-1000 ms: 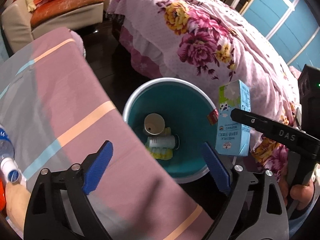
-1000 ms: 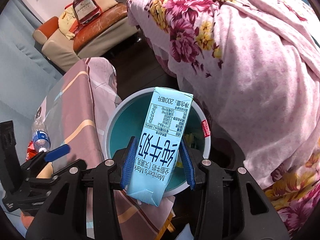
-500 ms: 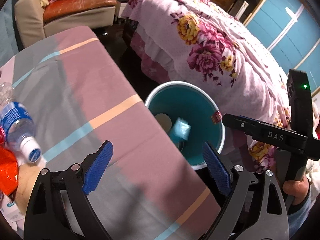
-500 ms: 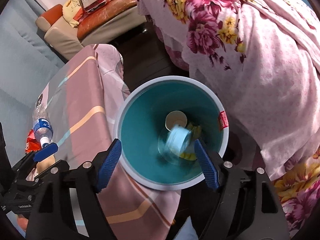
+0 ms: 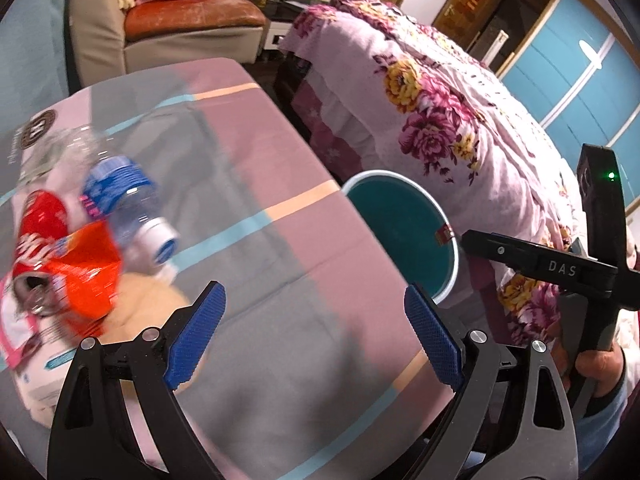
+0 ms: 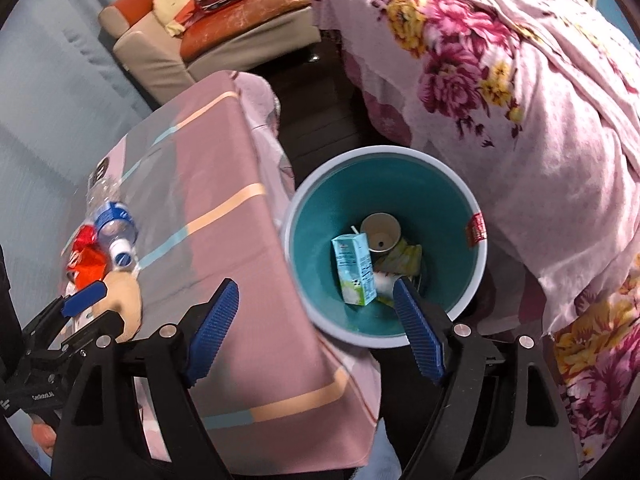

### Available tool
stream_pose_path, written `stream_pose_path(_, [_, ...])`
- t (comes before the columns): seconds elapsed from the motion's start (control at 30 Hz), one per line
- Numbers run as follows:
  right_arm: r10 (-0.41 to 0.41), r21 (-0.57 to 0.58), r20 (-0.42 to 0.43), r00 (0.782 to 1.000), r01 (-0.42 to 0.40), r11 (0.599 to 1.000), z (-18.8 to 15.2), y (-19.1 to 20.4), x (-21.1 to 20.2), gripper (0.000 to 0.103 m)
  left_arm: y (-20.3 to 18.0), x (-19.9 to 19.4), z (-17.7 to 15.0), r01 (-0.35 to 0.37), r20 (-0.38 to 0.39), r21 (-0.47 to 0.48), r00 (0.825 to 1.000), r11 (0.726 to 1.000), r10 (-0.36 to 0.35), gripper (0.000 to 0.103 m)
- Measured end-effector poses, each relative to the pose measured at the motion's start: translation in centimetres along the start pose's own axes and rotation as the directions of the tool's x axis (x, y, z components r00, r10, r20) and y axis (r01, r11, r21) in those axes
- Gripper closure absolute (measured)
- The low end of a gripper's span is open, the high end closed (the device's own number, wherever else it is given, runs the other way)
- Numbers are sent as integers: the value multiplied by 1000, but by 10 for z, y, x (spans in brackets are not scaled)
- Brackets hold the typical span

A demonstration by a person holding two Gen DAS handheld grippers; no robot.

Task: Collect trash
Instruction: 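Grasp the yellow-orange snack bag with the left gripper while the right gripper grasps the orange chip bag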

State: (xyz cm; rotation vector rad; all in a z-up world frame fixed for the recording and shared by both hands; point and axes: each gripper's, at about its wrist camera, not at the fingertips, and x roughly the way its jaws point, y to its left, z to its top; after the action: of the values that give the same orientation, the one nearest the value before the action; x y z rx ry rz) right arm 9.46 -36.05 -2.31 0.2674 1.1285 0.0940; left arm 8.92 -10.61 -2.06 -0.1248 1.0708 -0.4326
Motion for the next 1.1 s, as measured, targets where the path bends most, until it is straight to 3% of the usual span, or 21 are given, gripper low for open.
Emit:
stream_pose_path(0.7, [41, -205, -74, 996, -56, 977, -61, 109, -14, 23, 99, -75, -103, -90, -28, -121, 996, 989, 87, 12])
stream_pose_path(1.1, [75, -268, -139, 988, -110, 957, -94, 149, -5, 23, 131, -71, -167, -107, -115, -165, 989, 980, 89, 12])
